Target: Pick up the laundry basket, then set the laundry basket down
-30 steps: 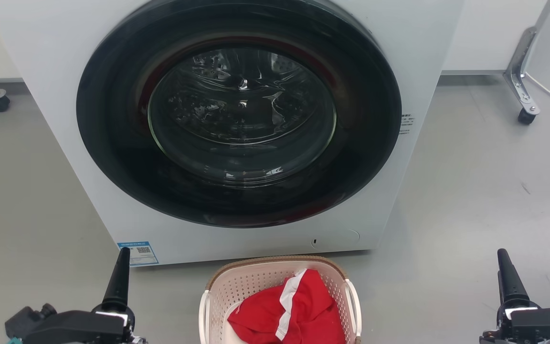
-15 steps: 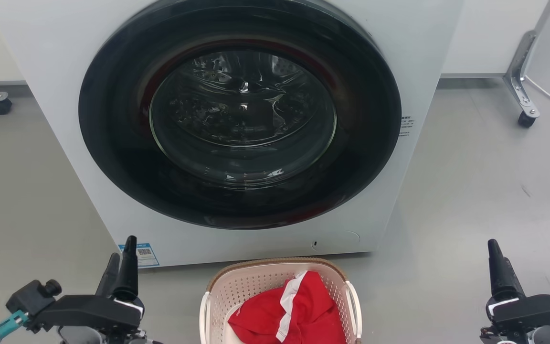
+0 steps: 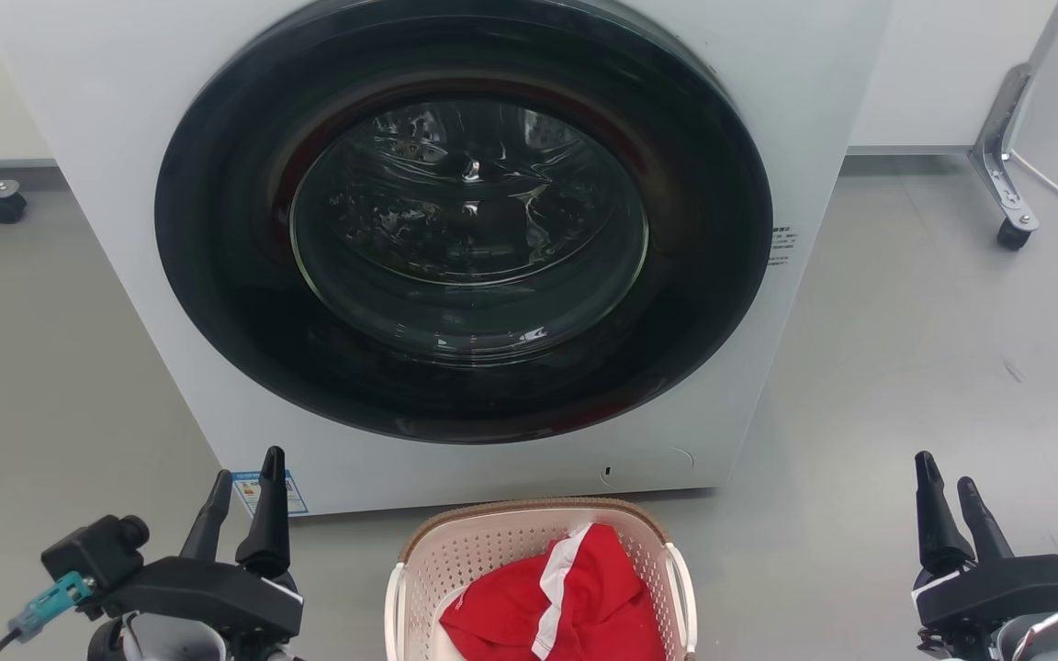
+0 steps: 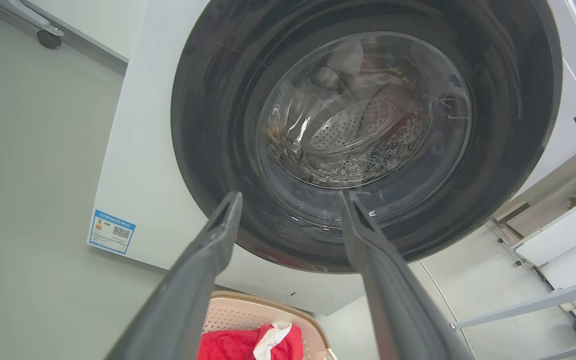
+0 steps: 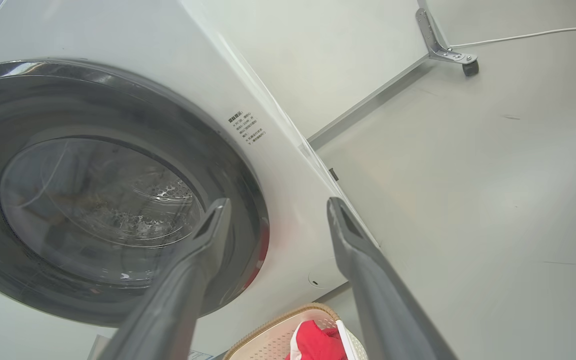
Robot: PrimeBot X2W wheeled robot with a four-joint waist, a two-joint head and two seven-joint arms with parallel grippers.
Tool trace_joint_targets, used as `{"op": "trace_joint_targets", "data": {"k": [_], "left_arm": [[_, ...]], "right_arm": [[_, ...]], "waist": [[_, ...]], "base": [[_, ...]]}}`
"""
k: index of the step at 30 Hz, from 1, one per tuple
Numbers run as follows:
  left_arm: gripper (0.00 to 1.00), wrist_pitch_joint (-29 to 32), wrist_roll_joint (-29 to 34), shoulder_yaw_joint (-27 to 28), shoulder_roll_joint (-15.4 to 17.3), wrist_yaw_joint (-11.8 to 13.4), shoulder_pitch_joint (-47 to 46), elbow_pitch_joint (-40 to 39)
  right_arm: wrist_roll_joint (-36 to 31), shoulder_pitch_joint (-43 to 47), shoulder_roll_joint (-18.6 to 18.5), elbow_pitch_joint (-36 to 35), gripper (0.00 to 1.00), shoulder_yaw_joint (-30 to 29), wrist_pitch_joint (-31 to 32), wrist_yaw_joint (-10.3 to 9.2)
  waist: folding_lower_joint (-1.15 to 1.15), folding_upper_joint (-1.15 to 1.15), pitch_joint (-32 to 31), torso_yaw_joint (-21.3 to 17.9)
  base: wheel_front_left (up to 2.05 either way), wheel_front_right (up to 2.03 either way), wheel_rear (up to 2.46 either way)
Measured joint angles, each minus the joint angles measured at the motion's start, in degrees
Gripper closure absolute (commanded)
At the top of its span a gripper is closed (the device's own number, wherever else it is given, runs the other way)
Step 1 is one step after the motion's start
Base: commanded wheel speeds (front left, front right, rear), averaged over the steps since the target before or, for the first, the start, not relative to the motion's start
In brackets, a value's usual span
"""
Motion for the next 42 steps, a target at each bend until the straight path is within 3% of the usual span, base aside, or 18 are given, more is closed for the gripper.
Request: {"op": "trace_joint_targets", "data": {"k": [22, 42], "left_arm": [[0.0, -4.8, 15.9, -4.5, 1.5, 3.5, -1.1, 2.8], [0.0, -8.5, 27.6, -7.7, 2.2, 6.3, -2.5, 6.3]], "right_arm": [[-17.1, -1.1, -2.6, 2.1, 0.0, 4.8, -4.6, -2.46], [-29.5, -2.3, -4.5, 4.0, 0.0, 7.8, -8.6, -2.7]], "waist": [[0.0, 0.0, -0.6, -0.1], [0.0, 0.0, -1.3, -0.1]], "base": [[0.0, 0.0, 0.0], [0.0, 0.0, 0.0]]}}
